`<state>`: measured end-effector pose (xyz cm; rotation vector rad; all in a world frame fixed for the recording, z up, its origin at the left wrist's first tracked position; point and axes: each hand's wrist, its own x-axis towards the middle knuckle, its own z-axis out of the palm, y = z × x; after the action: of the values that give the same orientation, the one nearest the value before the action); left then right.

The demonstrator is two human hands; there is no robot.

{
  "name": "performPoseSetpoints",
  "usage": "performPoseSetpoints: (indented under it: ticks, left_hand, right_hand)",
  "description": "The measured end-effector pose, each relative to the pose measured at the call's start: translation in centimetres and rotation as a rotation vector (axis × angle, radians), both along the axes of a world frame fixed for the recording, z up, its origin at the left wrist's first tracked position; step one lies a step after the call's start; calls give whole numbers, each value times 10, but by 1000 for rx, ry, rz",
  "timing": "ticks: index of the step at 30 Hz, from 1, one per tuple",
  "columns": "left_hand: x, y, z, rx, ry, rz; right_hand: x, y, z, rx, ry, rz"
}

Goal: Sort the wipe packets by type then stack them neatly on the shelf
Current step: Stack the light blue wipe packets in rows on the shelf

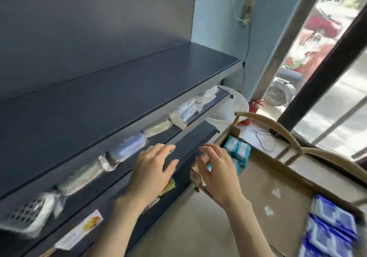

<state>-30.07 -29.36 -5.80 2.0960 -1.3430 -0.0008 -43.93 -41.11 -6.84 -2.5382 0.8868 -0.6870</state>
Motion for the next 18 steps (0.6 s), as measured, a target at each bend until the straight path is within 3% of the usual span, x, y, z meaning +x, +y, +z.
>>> performPoseSetpoints:
  ticks: [9,18]
  left_hand:
    - [-79,-98,-77,317,70,-289]
    - [-40,-223,-108,406,173,-339]
  right_hand:
    - [-104,-58,-80,174,161,-289]
    - [-77,-159,-115,256,170,-407]
